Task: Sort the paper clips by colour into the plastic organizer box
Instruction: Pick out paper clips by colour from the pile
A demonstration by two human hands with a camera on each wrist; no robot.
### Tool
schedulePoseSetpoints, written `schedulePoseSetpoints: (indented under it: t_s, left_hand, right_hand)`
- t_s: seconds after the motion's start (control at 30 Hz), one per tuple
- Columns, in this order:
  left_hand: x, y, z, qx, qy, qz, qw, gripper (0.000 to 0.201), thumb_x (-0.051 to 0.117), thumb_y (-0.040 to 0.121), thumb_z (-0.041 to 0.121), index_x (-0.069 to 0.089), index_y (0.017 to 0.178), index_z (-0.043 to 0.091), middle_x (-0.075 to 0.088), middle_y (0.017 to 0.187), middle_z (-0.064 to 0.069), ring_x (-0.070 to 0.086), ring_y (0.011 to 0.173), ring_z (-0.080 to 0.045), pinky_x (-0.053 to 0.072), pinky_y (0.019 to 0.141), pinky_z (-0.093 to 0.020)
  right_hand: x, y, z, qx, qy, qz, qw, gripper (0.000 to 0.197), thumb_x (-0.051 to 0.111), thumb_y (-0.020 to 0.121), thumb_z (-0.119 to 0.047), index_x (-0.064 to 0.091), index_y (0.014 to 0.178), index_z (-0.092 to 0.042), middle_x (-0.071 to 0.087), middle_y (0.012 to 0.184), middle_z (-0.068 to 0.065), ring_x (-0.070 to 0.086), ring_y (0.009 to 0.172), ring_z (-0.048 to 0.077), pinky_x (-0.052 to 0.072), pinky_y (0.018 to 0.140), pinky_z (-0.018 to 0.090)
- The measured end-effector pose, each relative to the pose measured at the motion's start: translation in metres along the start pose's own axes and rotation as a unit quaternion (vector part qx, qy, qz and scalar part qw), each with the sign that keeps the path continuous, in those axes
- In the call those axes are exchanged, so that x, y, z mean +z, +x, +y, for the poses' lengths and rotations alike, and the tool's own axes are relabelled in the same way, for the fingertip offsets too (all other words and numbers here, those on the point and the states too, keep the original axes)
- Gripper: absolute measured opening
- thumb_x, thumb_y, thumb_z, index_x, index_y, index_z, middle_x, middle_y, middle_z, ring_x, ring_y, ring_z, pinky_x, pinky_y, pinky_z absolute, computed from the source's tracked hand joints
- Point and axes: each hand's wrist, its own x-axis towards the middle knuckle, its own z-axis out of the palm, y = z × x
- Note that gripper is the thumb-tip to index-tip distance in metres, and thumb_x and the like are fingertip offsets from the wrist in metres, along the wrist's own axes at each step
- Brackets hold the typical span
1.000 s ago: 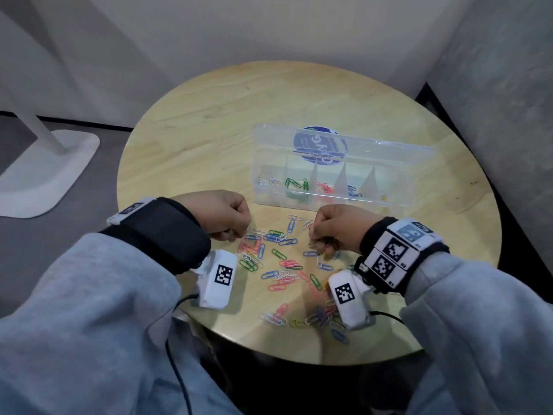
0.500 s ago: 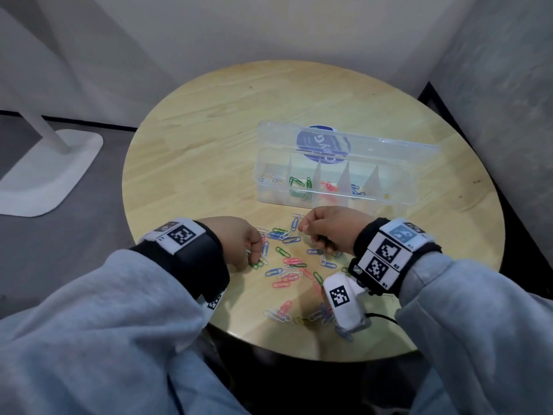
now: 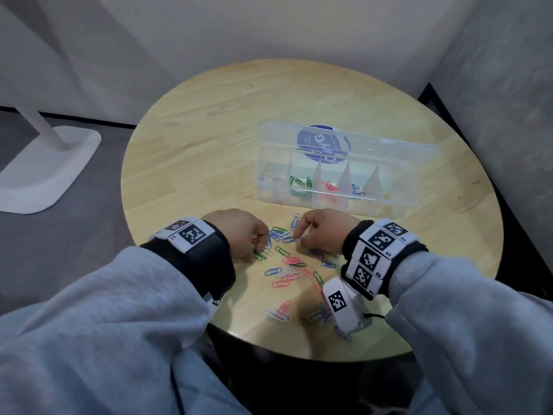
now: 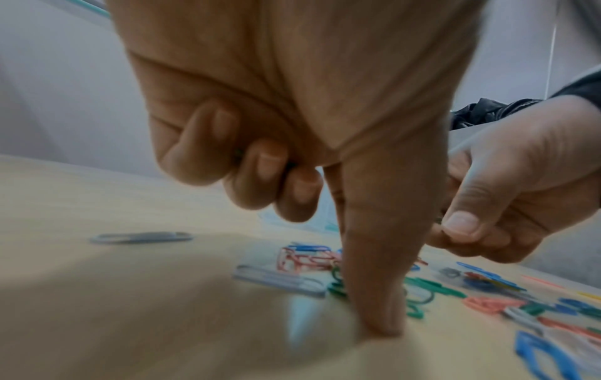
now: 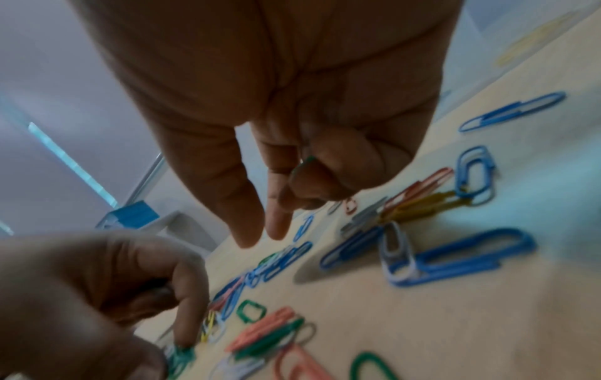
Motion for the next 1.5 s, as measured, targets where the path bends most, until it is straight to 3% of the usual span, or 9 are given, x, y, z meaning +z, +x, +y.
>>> schedulePoseSetpoints:
  t_s: [0.23,0.6,0.73,0.87,1.03,1.2,1.33,1.43,1.5]
  left_hand:
    - [-0.001,0.000,0.004,-0.005,0.008,-0.017,1.000,0.015,0.069,0.075,0.021,0.061,0.084,0.030,0.053,0.083,0.006,0.048,0.077,-0.016,0.032,0.055,-0.023]
    - [0.001,0.002,0.005,-0.026,0.005,-0.028,0.999,0.011,0.069,0.072,0.018,0.059,0.070,0.022,0.051,0.060,0.006,0.049,0.066,-0.016,0.032,0.051,-0.019]
    - [0.002,-0.002,0.004,-0.029,-0.053,-0.026,0.998,0.010,0.065,0.070,0.017,0.058,0.063,0.020,0.053,0.058,0.005,0.048,0.063,-0.017,0.038,0.059,-0.022]
    - [-0.018,-0.009,-0.009,-0.021,-0.196,-0.014,0.980,0.016,0.067,0.072,0.024,0.057,0.060,0.019,0.051,0.057,0.005,0.043,0.054,-0.012,0.037,0.057,-0.023]
    - [-0.046,-0.017,-0.015,-0.043,-0.545,0.067,0.834,0.028,0.050,0.086,0.004,0.049,0.060,0.013,0.043,0.047,0.003,0.033,0.037,-0.005,0.026,0.036,-0.011]
    - [-0.057,-0.023,-0.027,-0.036,-0.712,0.107,0.693,0.026,0.040,0.089,0.008,0.045,0.065,0.014,0.045,0.062,-0.001,0.040,0.038,-0.006,0.030,0.037,-0.010]
    - [-0.061,-0.025,-0.028,-0.044,-0.755,0.085,0.649,0.026,0.036,0.088,0.014,0.043,0.063,0.016,0.047,0.057,0.001,0.041,0.039,-0.008,0.032,0.036,-0.011]
    - [-0.062,-0.024,-0.027,-0.047,-0.763,0.075,0.641,0.027,0.034,0.087,0.015,0.042,0.061,0.015,0.047,0.058,-0.001,0.042,0.040,-0.008,0.034,0.037,-0.011]
    - [-0.060,-0.022,-0.026,-0.051,-0.764,0.069,0.639,0.028,0.033,0.087,0.015,0.041,0.060,0.015,0.046,0.059,-0.001,0.042,0.040,-0.009,0.034,0.036,-0.012]
  right_hand:
    - [0.019,0.001,-0.016,-0.066,-0.169,-0.014,0.983,0.015,0.068,0.078,-0.023,0.060,0.090,-0.023,0.045,0.072,-0.011,0.049,0.078,0.015,0.038,0.062,0.023]
    - [0.018,0.002,-0.016,-0.042,-0.181,-0.016,0.983,0.028,0.063,0.078,-0.015,0.047,0.055,-0.018,0.050,0.058,-0.003,0.050,0.066,0.020,0.042,0.057,0.023]
    - [-0.004,0.003,-0.005,-0.004,0.005,-0.025,1.000,0.021,0.067,0.073,-0.012,0.053,0.059,-0.019,0.058,0.065,0.005,0.047,0.056,0.020,0.041,0.057,0.027]
    - [-0.019,0.007,0.008,0.023,0.247,-0.047,0.968,0.027,0.057,0.083,0.001,0.050,0.060,-0.012,0.048,0.058,0.008,0.035,0.046,0.017,0.028,0.043,0.021]
    - [-0.017,0.006,0.009,0.033,0.472,-0.045,0.880,0.024,0.039,0.090,0.010,0.049,0.076,-0.007,0.043,0.063,0.008,0.047,0.038,0.011,0.040,0.036,0.015]
    - [-0.010,0.010,-0.002,0.056,0.457,-0.040,0.887,0.030,0.028,0.090,0.003,0.050,0.071,-0.003,0.040,0.064,0.009,0.048,0.041,0.015,0.042,0.038,0.017]
    - [-0.008,0.014,-0.017,0.078,0.351,-0.047,0.932,0.028,0.035,0.093,-0.008,0.046,0.067,-0.007,0.038,0.062,0.006,0.039,0.049,0.015,0.034,0.035,0.015]
    - [-0.007,0.018,-0.026,0.020,0.060,-0.013,0.998,0.014,0.054,0.090,-0.023,0.057,0.082,-0.012,0.049,0.064,0.002,0.044,0.055,0.016,0.040,0.051,0.021]
    - [-0.005,0.018,-0.032,-0.019,-0.116,0.017,0.993,0.017,0.056,0.087,-0.025,0.063,0.097,-0.013,0.057,0.079,-0.001,0.053,0.067,0.016,0.037,0.055,0.022]
